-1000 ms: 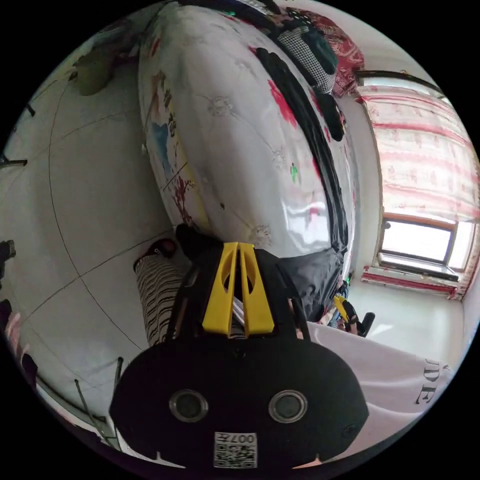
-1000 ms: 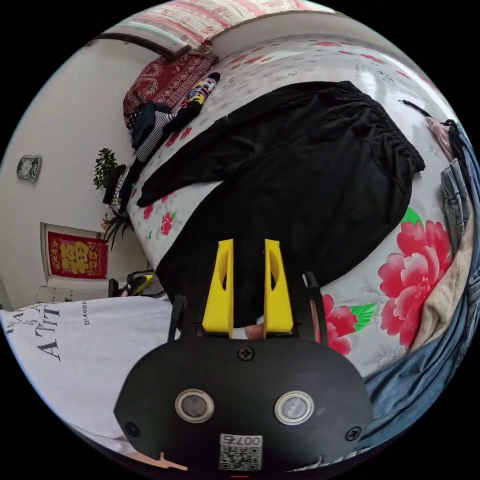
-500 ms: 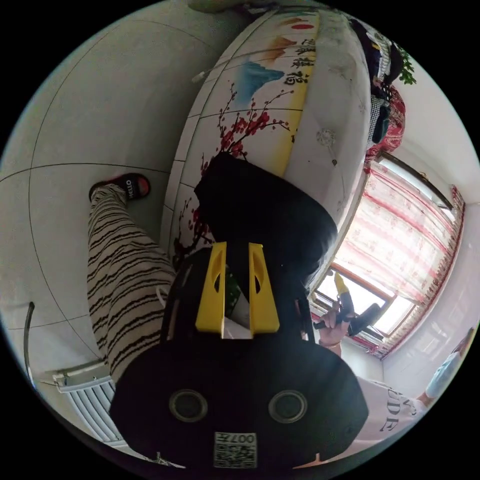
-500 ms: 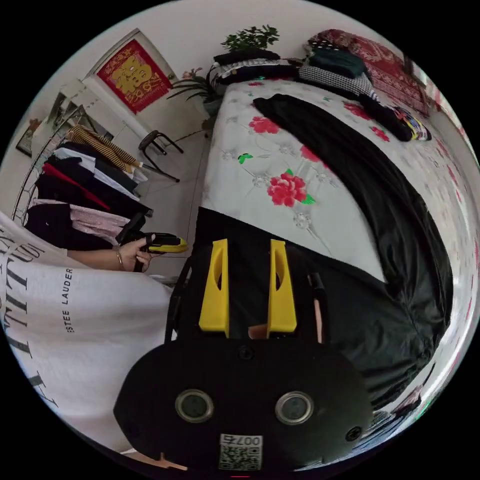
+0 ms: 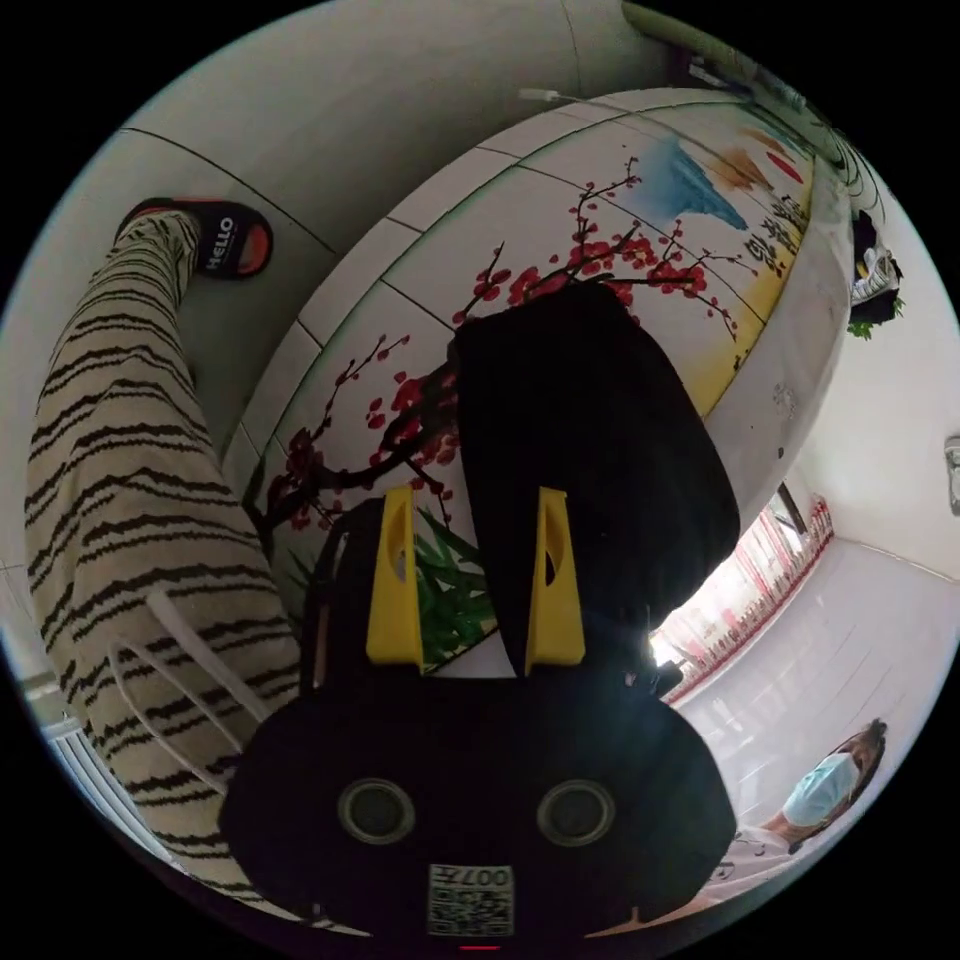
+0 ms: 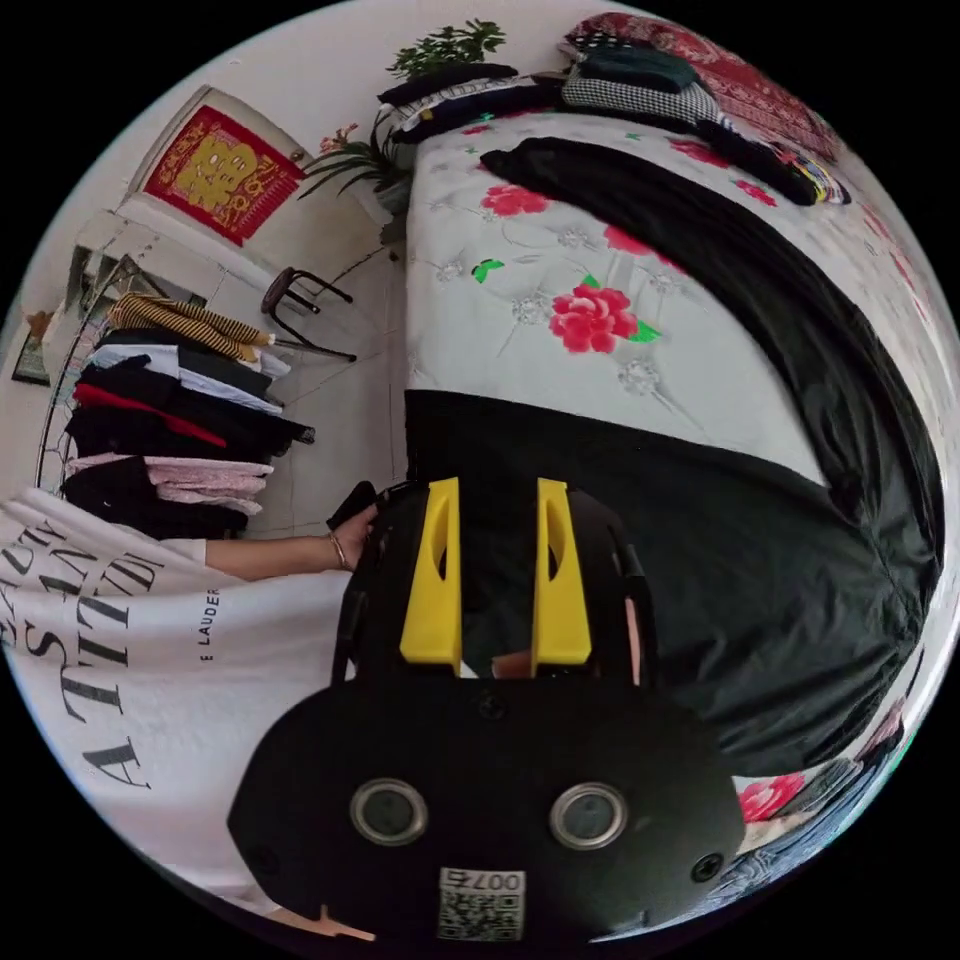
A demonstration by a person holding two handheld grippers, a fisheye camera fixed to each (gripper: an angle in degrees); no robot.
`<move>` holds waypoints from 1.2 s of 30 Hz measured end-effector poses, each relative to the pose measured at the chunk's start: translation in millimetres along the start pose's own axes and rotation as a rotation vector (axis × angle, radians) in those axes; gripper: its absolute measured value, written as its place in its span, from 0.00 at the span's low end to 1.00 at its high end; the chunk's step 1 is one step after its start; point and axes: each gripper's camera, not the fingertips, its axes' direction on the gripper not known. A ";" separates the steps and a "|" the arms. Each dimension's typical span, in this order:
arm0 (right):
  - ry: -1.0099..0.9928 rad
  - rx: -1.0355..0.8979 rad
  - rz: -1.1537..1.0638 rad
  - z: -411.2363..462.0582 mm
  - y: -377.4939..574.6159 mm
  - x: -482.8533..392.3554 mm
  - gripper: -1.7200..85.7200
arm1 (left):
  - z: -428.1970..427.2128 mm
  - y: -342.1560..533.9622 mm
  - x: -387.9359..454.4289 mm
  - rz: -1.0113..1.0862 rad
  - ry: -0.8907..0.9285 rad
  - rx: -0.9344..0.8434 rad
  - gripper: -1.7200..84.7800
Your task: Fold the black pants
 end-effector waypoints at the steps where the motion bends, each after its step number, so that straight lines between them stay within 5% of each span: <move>1: 0.002 0.010 0.032 -4.6 5.8 5.4 0.12 | 0.4 -2.9 -6.5 -0.006 0.019 0.001 0.21; 8: 0.018 0.140 0.378 -45.5 70.4 51.0 0.12 | 2.7 -9.3 -19.3 0.019 0.118 0.008 0.19; 13: 0.024 0.289 0.601 -66.8 111.7 74.1 0.11 | -13.3 9.7 -10.5 0.104 0.234 0.076 0.02; 18: 0.004 0.419 0.807 -81.2 156.4 99.5 0.12 | -49.0 44.0 14.3 0.263 0.251 0.077 0.01; 27: -0.090 0.571 1.086 -77.3 212.5 149.3 0.13 | -114.8 146.1 100.6 0.522 0.082 0.073 0.01; 36: -0.207 0.646 1.223 -51.2 239.8 180.3 0.11 | -89.7 221.5 128.8 0.623 0.016 0.124 0.01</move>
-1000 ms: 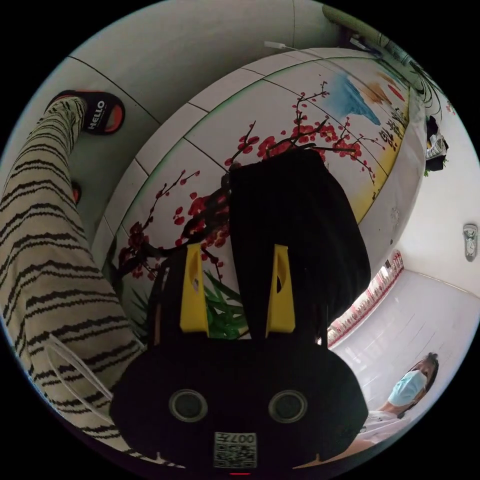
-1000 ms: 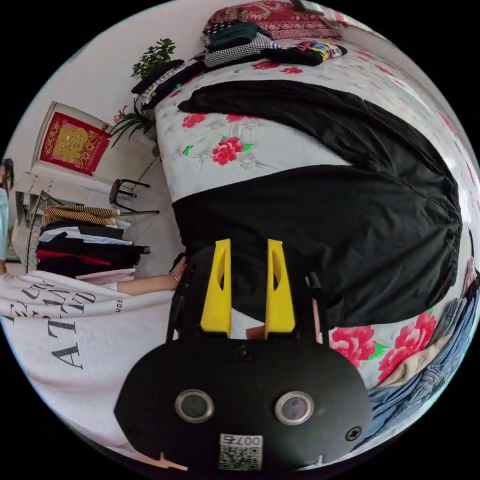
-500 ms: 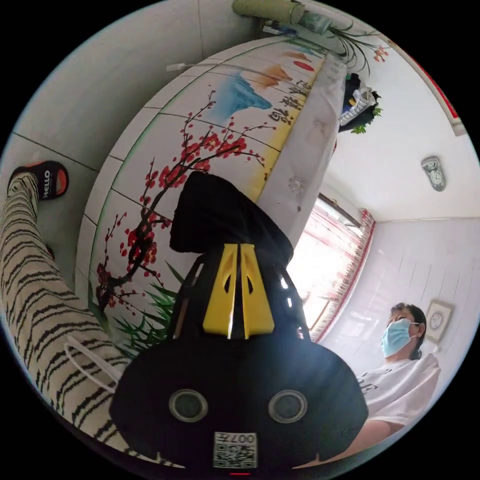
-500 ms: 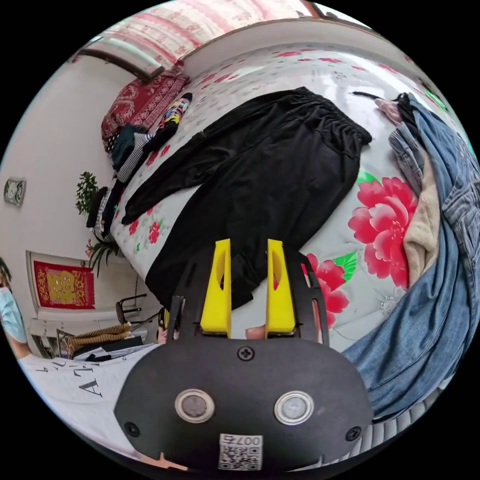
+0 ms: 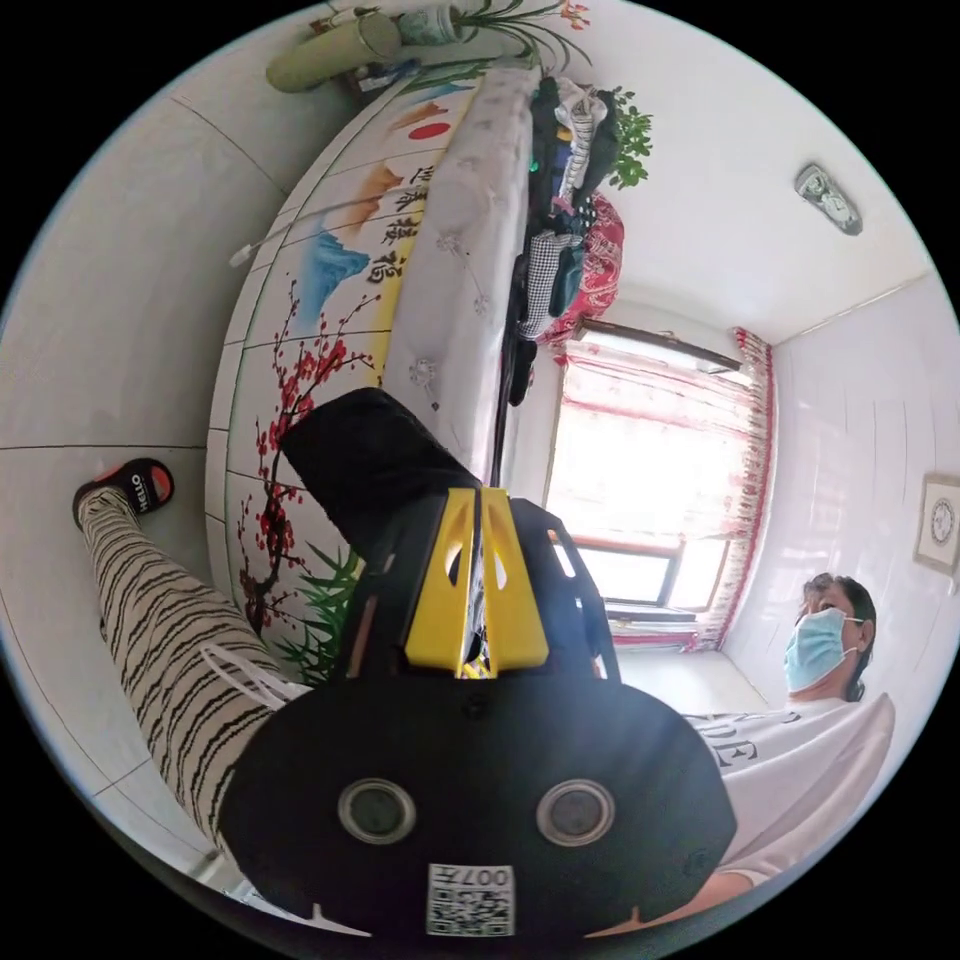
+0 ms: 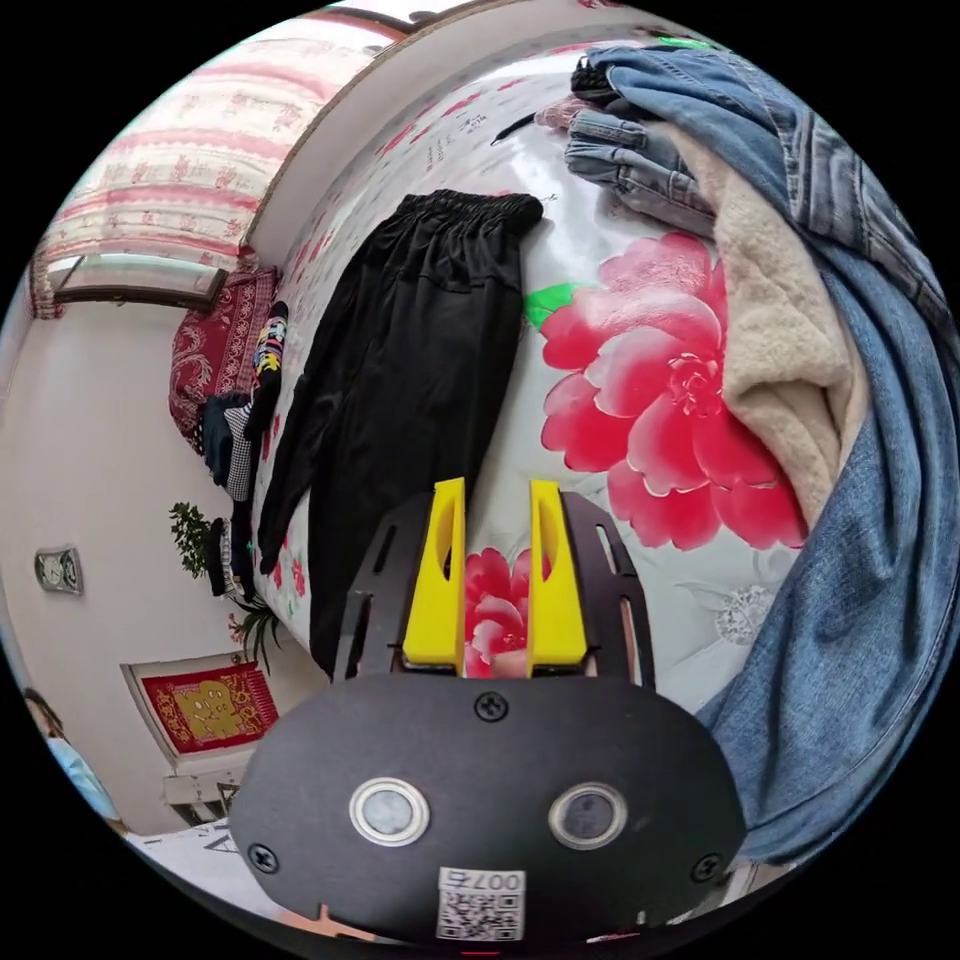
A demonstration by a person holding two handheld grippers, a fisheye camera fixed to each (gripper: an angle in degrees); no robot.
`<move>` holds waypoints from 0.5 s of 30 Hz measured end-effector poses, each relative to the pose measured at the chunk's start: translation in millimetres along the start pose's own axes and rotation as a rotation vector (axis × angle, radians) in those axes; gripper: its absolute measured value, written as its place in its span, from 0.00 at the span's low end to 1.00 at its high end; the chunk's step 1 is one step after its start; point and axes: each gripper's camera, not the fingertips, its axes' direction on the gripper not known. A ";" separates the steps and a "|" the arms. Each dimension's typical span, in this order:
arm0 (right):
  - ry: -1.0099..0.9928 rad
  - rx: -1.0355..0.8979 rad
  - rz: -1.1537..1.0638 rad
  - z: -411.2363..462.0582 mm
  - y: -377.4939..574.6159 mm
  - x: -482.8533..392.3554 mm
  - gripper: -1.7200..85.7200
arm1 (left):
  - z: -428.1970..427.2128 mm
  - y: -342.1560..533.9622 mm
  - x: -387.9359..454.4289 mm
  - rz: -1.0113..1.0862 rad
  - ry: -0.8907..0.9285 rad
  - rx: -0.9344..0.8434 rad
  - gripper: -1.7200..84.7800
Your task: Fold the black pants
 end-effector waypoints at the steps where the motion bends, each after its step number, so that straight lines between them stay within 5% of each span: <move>1: -0.022 0.002 0.000 0.2 -0.1 0.8 0.10 | 4.6 6.6 11.6 0.025 -0.008 -0.004 0.01; 15: -0.446 -0.014 -0.113 -7.9 2.9 -27.4 0.02 | 61.9 50.0 166.3 0.262 -0.070 0.023 0.01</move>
